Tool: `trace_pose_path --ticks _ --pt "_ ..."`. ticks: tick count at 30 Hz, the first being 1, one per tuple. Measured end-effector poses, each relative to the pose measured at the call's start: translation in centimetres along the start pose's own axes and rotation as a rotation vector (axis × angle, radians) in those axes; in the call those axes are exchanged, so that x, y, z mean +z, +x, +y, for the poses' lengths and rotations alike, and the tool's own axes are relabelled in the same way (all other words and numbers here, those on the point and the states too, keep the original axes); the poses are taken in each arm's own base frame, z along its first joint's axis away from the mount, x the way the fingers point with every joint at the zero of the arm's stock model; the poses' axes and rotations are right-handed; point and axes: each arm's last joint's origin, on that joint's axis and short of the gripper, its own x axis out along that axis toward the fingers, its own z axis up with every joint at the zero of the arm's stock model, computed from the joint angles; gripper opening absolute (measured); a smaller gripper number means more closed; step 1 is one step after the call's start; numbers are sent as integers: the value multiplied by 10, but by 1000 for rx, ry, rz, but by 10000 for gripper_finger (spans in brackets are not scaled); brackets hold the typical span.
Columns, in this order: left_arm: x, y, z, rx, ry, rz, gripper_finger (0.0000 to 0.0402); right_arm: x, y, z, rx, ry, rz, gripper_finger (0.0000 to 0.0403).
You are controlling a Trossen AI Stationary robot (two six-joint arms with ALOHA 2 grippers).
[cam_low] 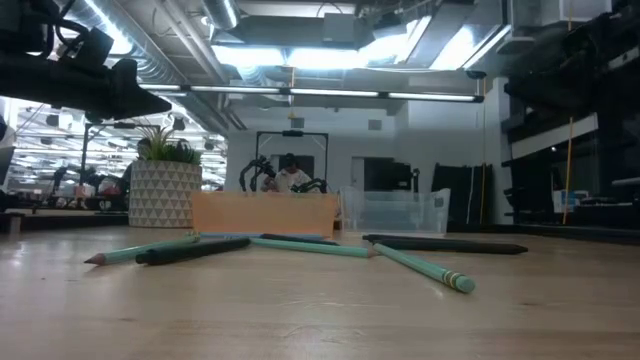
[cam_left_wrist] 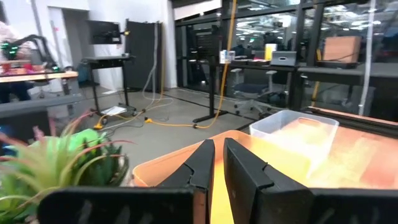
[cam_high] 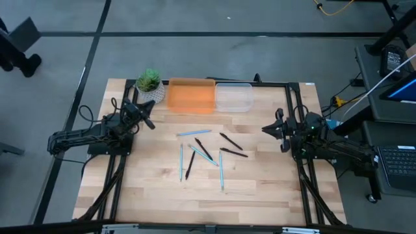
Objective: Sort pens & pencils
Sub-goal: Put the blue pencil into the orange bin
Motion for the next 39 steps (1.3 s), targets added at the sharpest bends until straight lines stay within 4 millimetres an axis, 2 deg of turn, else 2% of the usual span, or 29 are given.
trace_pose_path --ticks 6,11,14,18,22,31,39 --pt "6 0 -4 -132 67 -68 31 0 0 -2 -69 -13 -4 39" --pt "20 -5 -13 -487 164 -257 31 0 0 -3 -93 -36 -5 39" --pt "19 -7 -15 -590 186 -238 31 0 0 -2 -73 -51 -3 39" --pt "4 -6 -17 -633 136 -37 31 0 0 -2 -60 -77 -2 39" --pt "-4 -7 -19 -711 128 55 31 -1 0 -1 -35 -71 9 39" --pt "-5 -6 -20 -725 70 87 31 -1 0 -1 -16 -63 12 39" --pt "-4 -6 -20 -720 9 103 31 0 0 -2 -68 -78 -2 39"
